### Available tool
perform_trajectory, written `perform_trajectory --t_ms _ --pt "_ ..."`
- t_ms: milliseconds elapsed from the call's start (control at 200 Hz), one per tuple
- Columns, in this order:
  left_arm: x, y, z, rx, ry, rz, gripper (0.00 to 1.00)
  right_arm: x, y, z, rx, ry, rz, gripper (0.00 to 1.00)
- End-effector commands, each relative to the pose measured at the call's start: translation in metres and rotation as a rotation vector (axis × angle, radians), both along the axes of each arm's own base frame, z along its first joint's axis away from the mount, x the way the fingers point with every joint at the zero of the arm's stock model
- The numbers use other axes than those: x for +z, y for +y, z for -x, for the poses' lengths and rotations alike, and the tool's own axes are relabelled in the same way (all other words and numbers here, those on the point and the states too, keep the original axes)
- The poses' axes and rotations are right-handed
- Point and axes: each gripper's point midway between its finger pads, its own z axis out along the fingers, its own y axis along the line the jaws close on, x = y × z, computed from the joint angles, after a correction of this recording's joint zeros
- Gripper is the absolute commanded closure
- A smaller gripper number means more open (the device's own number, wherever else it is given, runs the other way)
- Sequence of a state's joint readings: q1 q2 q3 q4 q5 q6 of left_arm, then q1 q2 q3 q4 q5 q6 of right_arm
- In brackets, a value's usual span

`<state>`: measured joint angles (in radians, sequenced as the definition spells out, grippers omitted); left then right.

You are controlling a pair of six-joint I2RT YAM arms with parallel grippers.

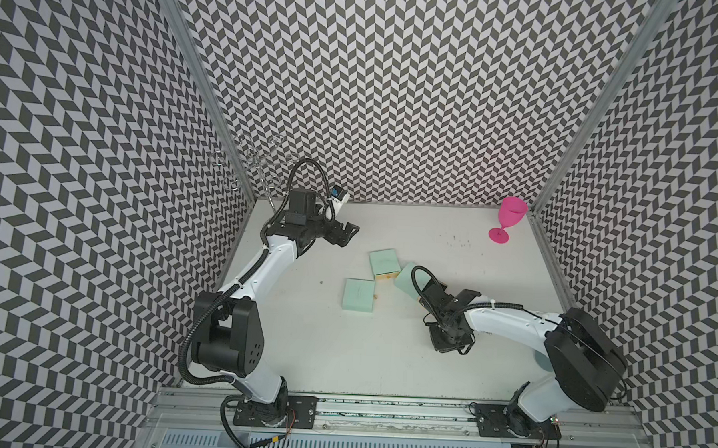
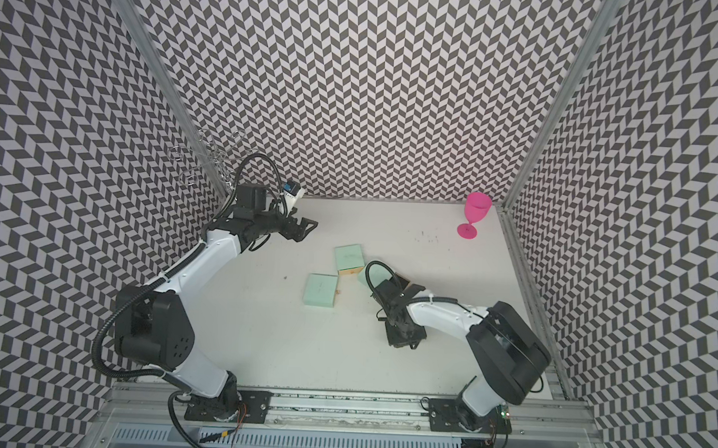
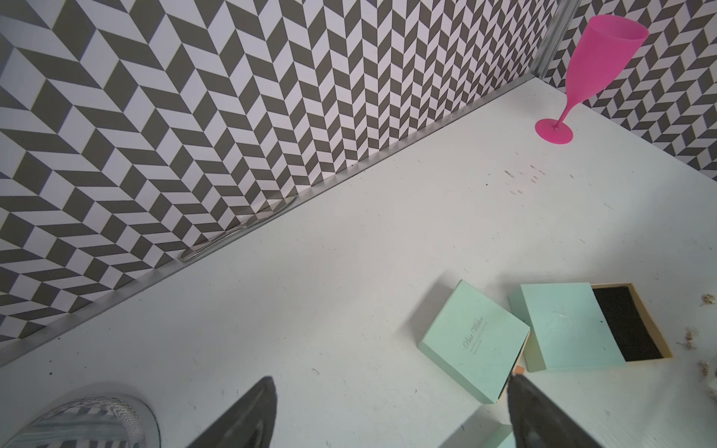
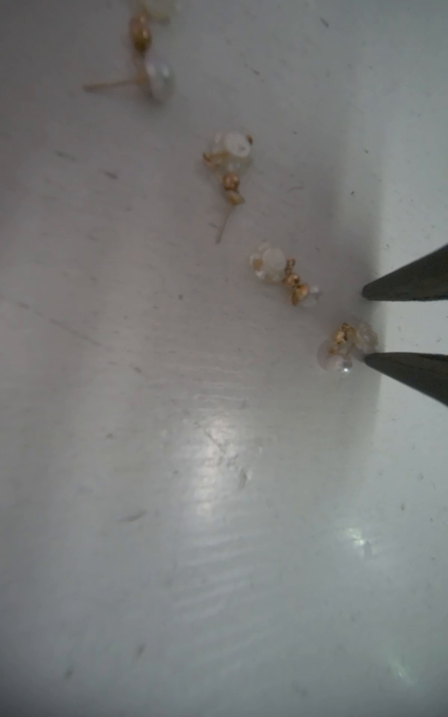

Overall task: Place the earrings into the drawer-style jewelry box
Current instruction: Pick up the earring from the center of the board.

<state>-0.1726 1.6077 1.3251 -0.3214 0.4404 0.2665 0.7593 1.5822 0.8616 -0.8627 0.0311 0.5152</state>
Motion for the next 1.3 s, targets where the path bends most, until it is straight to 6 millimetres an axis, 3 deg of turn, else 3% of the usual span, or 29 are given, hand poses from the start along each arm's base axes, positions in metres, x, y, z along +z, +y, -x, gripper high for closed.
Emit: perform_trajectory --t_ms 0,676,1297 --pt "0.014 -0.003 0.007 -0.009 -0.036 0.027 0.07 0.000 0.006 -0.009 0.022 -0.032 0.007 0.76" --pt "0.003 -0.003 0.013 -0.023 -0.022 0.013 0.07 0.007 -0.001 -0.009 0.030 -0.042 0.061 0.86" --pt "-0.004 -0.014 0.016 -0.078 -0.011 0.006 0.07 0.054 0.023 -0.026 0.052 -0.097 -0.033 0.86"
